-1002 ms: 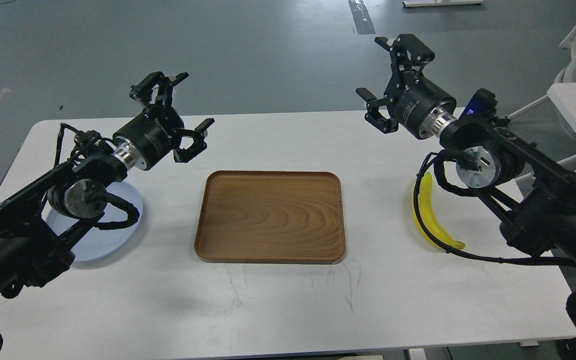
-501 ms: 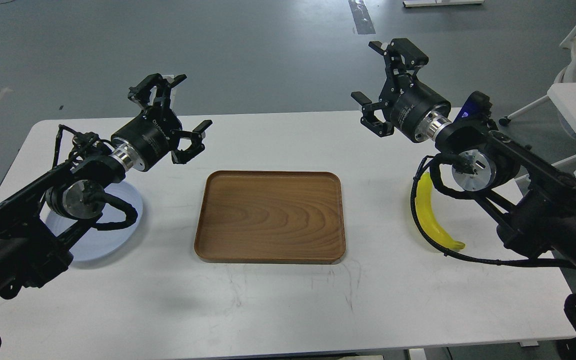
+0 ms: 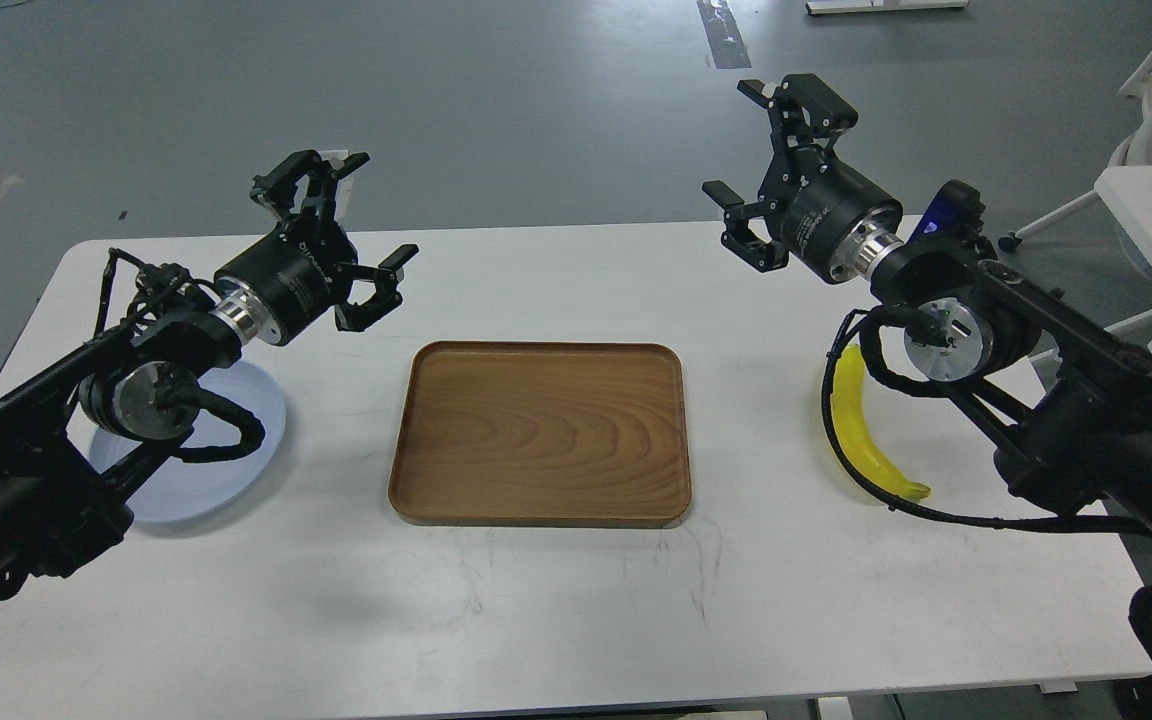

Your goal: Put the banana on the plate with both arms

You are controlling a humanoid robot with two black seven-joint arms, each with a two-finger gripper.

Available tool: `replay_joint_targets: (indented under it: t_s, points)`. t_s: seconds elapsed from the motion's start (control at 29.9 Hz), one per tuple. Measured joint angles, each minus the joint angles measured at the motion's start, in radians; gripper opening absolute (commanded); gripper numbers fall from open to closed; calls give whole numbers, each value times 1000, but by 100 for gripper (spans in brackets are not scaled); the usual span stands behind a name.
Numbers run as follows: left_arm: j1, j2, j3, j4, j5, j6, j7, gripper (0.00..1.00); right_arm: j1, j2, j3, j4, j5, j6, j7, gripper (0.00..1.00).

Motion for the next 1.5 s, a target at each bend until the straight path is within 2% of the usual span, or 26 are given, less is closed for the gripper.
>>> replay_joint_targets:
  t_s: [1.5]
  points:
    - [-8, -38, 2, 0, 5, 5, 1, 100, 6, 20, -17, -1, -14, 0, 2, 100]
